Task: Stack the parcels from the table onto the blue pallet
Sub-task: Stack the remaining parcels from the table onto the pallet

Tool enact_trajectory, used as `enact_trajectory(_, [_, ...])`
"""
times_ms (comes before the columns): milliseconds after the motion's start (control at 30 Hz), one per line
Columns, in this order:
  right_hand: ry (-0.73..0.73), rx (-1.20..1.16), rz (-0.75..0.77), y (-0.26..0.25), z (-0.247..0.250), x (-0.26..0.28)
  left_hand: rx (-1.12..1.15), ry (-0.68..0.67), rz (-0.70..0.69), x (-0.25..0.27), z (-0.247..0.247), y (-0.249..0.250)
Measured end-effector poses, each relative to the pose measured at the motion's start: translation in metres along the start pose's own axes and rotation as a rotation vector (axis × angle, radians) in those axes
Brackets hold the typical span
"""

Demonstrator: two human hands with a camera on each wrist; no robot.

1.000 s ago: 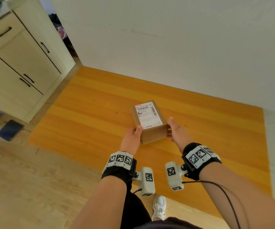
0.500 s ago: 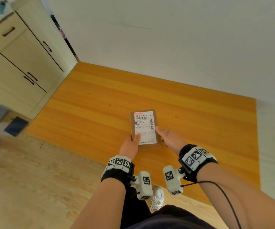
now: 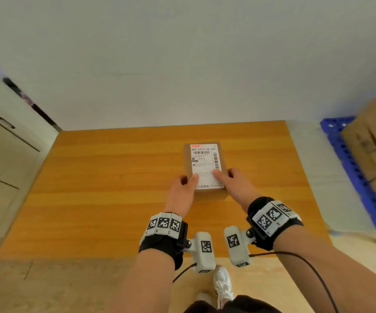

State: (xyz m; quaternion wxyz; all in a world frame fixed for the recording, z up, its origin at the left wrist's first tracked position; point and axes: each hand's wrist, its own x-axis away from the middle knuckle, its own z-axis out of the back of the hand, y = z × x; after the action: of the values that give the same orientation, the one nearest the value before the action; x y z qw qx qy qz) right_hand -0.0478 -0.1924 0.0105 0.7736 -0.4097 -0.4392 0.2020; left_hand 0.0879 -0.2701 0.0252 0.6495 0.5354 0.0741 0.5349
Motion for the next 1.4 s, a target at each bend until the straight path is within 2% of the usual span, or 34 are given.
enact_trajectory(267, [0.271, -0.161, 0.062, 0.019, 0.048, 0.073, 0.016, -0.201, -0.223, 0.031, -0.037, 0.033])
enact_trajectory(433, [0.455, -0.271, 0.117, 0.03, 0.09, 0.122, 0.054, -0.327, -0.324, 0.07, -0.077, 0.061])
enact_trajectory(567, [0.554, -0.387, 0.174, 0.039, 0.13, 0.163, 0.044, -0.378, -0.425, 0.108, -0.109, 0.085])
enact_trajectory(767, [0.628, -0.432, 0.286, 0.055, 0.197, 0.223, 0.06, -0.382, -0.582, 0.172, -0.161, 0.127])
enact_trajectory(1100, [0.719, -0.435, 0.501, 0.083, 0.35, 0.34, 0.26, -0.304, -0.781, 0.298, -0.288, 0.201])
enact_trajectory(1267, [0.789, -0.393, 0.557, 0.106, 0.413, 0.378, 0.252, -0.285, -0.882, 0.341, -0.348, 0.224])
enact_trajectory(1400, [0.853, -0.374, 0.581, 0.118, 0.46, 0.398, 0.235, -0.324, -0.919, 0.365, -0.388, 0.247])
